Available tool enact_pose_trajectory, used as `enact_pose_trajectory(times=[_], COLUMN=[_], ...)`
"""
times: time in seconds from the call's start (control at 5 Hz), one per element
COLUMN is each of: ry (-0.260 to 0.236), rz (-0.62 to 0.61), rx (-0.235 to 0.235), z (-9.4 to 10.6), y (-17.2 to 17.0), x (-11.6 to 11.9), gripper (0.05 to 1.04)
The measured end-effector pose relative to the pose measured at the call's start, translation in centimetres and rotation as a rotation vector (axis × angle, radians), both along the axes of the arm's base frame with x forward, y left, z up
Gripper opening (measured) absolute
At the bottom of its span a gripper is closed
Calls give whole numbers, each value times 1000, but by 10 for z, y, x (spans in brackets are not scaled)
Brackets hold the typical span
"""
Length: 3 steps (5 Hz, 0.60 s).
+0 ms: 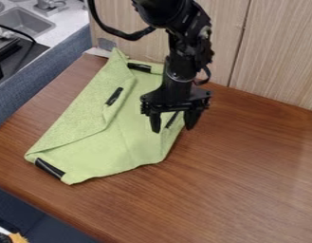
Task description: Unfold the cloth from the left to the right
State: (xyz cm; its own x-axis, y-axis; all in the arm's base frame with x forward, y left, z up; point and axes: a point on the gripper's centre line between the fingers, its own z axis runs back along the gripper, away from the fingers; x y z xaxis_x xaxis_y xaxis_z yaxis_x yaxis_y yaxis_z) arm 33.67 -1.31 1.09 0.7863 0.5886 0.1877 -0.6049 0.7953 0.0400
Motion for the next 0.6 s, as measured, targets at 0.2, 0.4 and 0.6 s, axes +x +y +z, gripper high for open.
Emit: enact_pose_trajectory(times=[0.2,0.4,0.6], ry=[-47,-117,-167], rz=[18,54,68], rx=[-1,-17,-10], z=[21,56,83], y=[1,10,28], x=[-2,-1,-3], gripper=[1005,1000,1000])
